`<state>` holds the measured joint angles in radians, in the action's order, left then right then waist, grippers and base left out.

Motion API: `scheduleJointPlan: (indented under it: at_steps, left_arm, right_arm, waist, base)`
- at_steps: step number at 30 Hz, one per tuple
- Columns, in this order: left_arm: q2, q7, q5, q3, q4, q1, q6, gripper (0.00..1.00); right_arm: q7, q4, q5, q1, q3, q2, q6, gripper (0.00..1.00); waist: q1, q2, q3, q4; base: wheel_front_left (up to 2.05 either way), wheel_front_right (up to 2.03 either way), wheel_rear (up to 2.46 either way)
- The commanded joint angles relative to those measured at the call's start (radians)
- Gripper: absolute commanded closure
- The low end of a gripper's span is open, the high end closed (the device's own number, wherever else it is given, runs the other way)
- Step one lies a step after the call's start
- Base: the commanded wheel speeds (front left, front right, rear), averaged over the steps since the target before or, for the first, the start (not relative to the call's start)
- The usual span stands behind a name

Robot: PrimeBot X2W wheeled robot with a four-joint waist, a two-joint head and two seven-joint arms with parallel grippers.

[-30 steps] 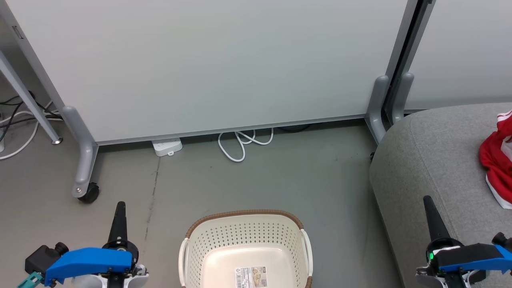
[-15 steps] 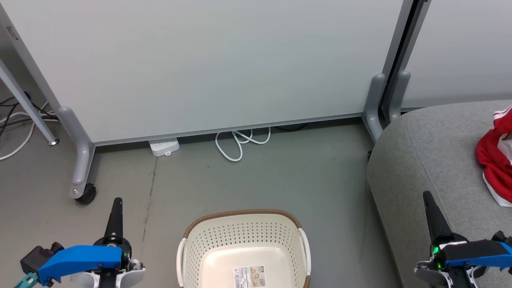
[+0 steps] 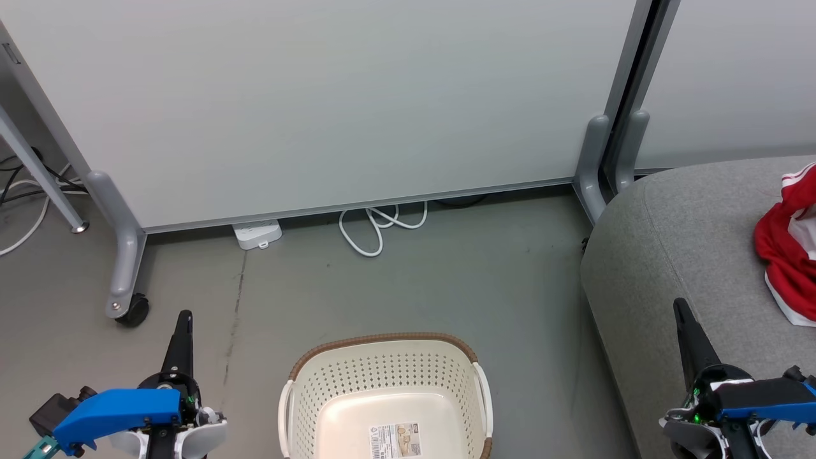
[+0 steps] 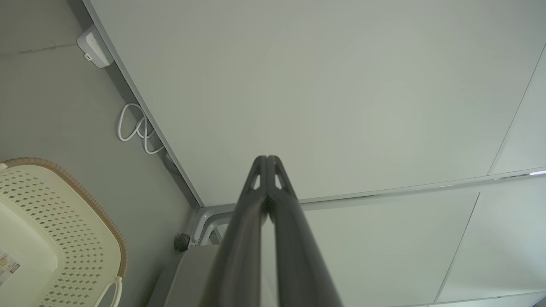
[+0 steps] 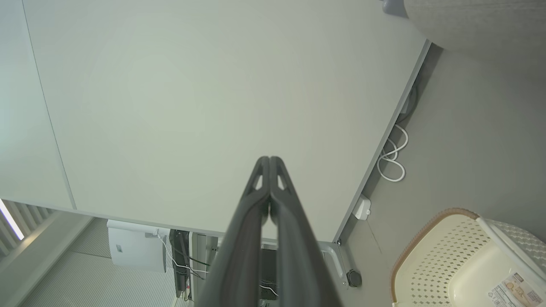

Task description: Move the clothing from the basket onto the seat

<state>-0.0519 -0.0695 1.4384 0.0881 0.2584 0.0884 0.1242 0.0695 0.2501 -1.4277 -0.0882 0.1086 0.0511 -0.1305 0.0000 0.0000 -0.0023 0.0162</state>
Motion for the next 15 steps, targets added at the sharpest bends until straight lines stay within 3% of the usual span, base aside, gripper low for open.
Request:
scheduleJointPlan:
  at_steps: [1, 15]
  left_arm:
    - [0.000, -0.006, 0.014, 0.008, -0.007, 0.019, 0.010, 1.00]
    - [0.001, -0.032, 0.117, 0.020, -0.012, 0.023, 0.011, 1.00]
  right_arm:
    - [0.007, -0.006, -0.018, -0.014, 0.003, -0.001, 0.000, 1.00]
    - [0.033, -0.006, -0.124, -0.022, 0.006, -0.001, 0.000, 1.00]
  waist:
    - [0.0000, 0.0000, 0.000, 0.000]
    - [0.0000, 0.0000, 0.003, -0.010]
  base:
    - [0.00, 0.00, 0.00]
    - [0.00, 0.00, 0.00]
